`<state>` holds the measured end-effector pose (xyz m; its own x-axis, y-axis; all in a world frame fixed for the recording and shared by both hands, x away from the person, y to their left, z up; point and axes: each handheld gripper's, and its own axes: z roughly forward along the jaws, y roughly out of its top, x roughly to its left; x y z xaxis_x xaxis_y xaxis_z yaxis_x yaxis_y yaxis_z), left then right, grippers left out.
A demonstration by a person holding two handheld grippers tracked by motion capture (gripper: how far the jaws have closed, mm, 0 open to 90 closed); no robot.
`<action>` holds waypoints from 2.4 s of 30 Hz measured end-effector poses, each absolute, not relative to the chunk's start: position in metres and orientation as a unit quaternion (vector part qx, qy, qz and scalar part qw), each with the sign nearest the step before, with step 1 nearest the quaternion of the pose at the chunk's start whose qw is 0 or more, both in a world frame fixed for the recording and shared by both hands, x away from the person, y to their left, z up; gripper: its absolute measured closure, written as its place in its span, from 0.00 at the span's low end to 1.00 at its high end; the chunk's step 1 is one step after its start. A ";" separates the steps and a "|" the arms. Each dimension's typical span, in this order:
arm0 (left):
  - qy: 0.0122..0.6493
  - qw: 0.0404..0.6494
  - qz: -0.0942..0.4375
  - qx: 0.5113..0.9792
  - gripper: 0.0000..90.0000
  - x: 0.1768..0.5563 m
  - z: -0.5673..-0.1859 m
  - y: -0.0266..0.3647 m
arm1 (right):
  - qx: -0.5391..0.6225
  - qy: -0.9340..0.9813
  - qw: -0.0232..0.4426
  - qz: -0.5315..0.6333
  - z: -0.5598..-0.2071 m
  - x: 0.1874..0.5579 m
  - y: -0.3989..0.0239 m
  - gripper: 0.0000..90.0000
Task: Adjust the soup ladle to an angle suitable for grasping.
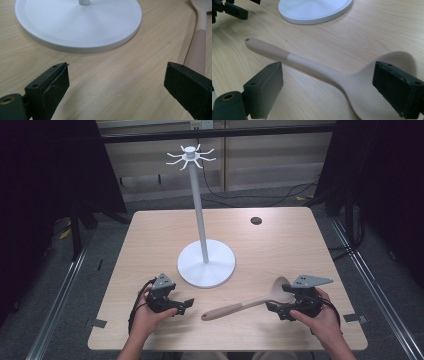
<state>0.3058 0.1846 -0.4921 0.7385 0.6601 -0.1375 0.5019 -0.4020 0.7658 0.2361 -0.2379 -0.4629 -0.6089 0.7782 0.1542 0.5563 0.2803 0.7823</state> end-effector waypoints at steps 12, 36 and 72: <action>0.359 0.420 0.096 0.828 0.07 0.302 -0.494 0.195 | 0.403 0.806 0.122 0.416 -0.471 0.240 -0.216 0.31; 0.364 0.421 0.108 0.824 0.07 0.298 -0.491 0.198 | 0.343 0.854 0.109 0.376 -0.490 0.238 -0.187 1.00; 0.385 0.424 0.111 0.812 0.07 0.293 -0.491 0.211 | 0.347 0.856 0.129 0.361 -0.501 0.248 -0.160 1.00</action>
